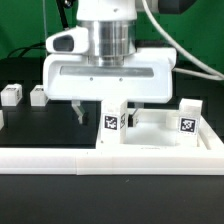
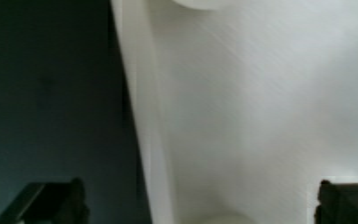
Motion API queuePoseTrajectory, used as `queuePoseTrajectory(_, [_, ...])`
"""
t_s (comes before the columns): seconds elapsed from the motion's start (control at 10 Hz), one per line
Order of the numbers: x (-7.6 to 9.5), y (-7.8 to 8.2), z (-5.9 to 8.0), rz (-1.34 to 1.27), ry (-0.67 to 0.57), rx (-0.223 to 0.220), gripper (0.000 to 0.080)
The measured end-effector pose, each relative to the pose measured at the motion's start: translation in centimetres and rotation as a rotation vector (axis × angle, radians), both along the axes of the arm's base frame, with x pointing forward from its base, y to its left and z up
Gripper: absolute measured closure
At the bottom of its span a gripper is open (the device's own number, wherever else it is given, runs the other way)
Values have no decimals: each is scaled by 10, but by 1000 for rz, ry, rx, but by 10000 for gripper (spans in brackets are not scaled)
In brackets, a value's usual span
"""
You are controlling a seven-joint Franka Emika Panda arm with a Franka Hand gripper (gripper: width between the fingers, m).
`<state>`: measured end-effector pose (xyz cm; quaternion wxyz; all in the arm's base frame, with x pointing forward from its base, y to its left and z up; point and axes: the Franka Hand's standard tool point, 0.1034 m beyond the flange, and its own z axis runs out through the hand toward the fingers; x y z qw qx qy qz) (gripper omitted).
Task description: Assemble square table
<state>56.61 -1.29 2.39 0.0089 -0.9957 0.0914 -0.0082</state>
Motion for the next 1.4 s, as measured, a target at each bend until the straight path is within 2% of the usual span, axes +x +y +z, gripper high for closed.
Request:
queuePoseTrajectory(0.2, [-4, -8, -8, -6, 4, -5, 151])
queuePoseTrajectory(0.4, [-3, -8, -7, -5, 3, -5, 156])
queuePoseTrajectory(0.5, [-3, -8, -7, -6, 3, -5, 313])
queuePoseTrajectory(0.6, [-3, -8, -7, -6, 3, -5, 313])
queuePoseTrajectory(0.7, [-3, -8, -7, -6, 3, -5, 499])
queuePoseTrajectory(0.8, [-3, -8, -7, -6, 3, -5, 639])
queuePoseTrajectory(0.9, [-3, -8, -7, -6, 3, -5, 639])
queuePoseTrajectory(1.0, [-4, -8, -7, 2, 5, -5, 735])
queuePoseTrajectory(1.4, [-4, -8, -7, 4, 5, -5, 735])
